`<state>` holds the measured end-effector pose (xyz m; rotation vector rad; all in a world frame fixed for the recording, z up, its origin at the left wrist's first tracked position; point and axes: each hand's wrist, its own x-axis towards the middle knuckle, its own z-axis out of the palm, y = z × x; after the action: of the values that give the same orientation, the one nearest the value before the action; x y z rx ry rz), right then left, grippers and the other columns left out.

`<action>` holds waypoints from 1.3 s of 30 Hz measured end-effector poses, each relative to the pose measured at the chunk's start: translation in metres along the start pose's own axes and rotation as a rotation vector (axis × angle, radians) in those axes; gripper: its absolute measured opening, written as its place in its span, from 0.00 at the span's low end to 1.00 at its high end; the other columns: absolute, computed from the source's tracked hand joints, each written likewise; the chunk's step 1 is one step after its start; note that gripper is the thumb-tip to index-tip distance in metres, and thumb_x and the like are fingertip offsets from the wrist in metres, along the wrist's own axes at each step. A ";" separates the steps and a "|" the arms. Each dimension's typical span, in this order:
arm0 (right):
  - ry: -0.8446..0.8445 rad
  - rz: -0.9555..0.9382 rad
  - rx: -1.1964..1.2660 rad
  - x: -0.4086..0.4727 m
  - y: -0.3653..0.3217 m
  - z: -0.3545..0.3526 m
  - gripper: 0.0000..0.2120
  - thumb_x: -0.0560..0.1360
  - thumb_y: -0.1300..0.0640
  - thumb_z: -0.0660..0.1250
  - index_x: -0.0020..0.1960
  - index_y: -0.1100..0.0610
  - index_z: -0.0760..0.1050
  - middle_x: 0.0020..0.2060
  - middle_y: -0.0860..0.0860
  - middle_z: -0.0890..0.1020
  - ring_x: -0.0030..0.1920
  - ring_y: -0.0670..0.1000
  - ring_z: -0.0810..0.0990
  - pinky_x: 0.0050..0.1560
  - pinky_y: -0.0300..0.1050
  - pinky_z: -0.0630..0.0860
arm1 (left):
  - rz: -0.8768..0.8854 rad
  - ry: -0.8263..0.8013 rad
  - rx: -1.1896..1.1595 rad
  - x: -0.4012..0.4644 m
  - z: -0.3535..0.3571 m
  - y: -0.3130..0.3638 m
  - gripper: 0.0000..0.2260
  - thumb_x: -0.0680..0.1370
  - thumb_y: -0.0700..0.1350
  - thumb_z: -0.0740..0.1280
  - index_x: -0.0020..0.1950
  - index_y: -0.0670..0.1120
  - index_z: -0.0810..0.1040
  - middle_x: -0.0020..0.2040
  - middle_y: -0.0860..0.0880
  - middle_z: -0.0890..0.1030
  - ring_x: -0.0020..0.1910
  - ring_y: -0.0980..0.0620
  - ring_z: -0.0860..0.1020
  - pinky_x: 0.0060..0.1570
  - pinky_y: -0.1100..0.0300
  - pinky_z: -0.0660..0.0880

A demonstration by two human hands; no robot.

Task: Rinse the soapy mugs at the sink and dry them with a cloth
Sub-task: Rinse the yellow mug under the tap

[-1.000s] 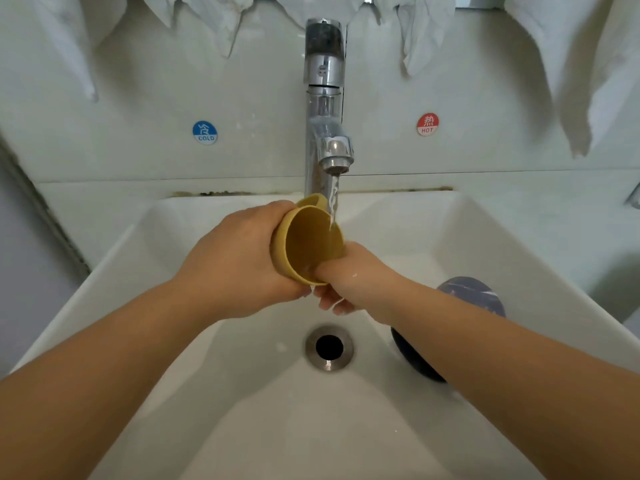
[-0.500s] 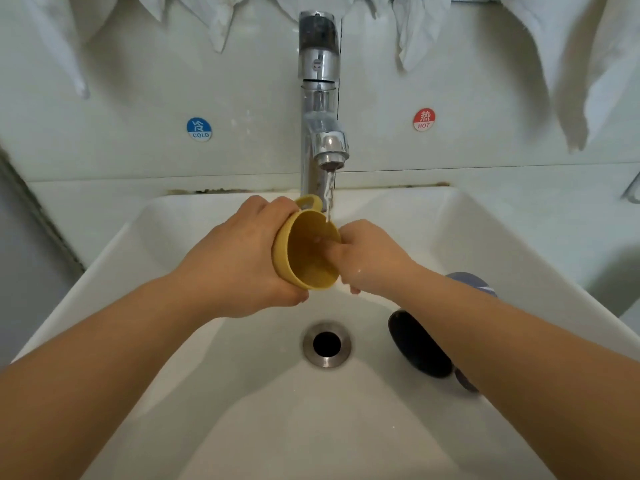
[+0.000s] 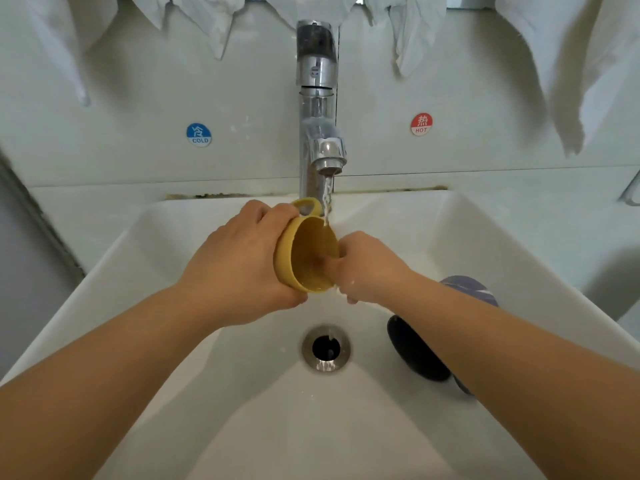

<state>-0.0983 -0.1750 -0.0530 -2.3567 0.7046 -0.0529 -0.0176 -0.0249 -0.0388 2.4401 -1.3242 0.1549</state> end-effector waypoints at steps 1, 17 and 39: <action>-0.046 0.019 0.077 -0.001 -0.003 0.004 0.11 0.77 0.55 0.60 0.39 0.59 0.74 0.31 0.55 0.80 0.29 0.52 0.80 0.35 0.43 0.77 | -0.015 0.035 0.010 0.000 0.001 0.000 0.43 0.60 0.61 0.79 0.69 0.58 0.62 0.62 0.53 0.68 0.57 0.51 0.72 0.53 0.54 0.74; 0.036 -0.130 0.226 -0.005 0.000 -0.015 0.13 0.80 0.60 0.58 0.38 0.57 0.71 0.26 0.52 0.74 0.20 0.45 0.72 0.22 0.33 0.68 | 0.004 -0.090 -0.369 0.000 0.003 -0.002 0.34 0.66 0.50 0.80 0.64 0.62 0.64 0.54 0.65 0.72 0.53 0.62 0.74 0.47 0.67 0.70; -0.200 0.197 0.671 -0.005 0.002 -0.012 0.12 0.79 0.66 0.55 0.39 0.63 0.73 0.25 0.53 0.74 0.21 0.46 0.70 0.22 0.36 0.69 | -0.104 -0.215 -0.051 -0.009 -0.005 0.019 0.41 0.73 0.58 0.71 0.77 0.53 0.50 0.77 0.55 0.56 0.68 0.51 0.68 0.60 0.61 0.68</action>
<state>-0.1063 -0.1809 -0.0444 -1.6220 0.6855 0.0295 -0.0377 -0.0250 -0.0318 2.5313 -1.2652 -0.1710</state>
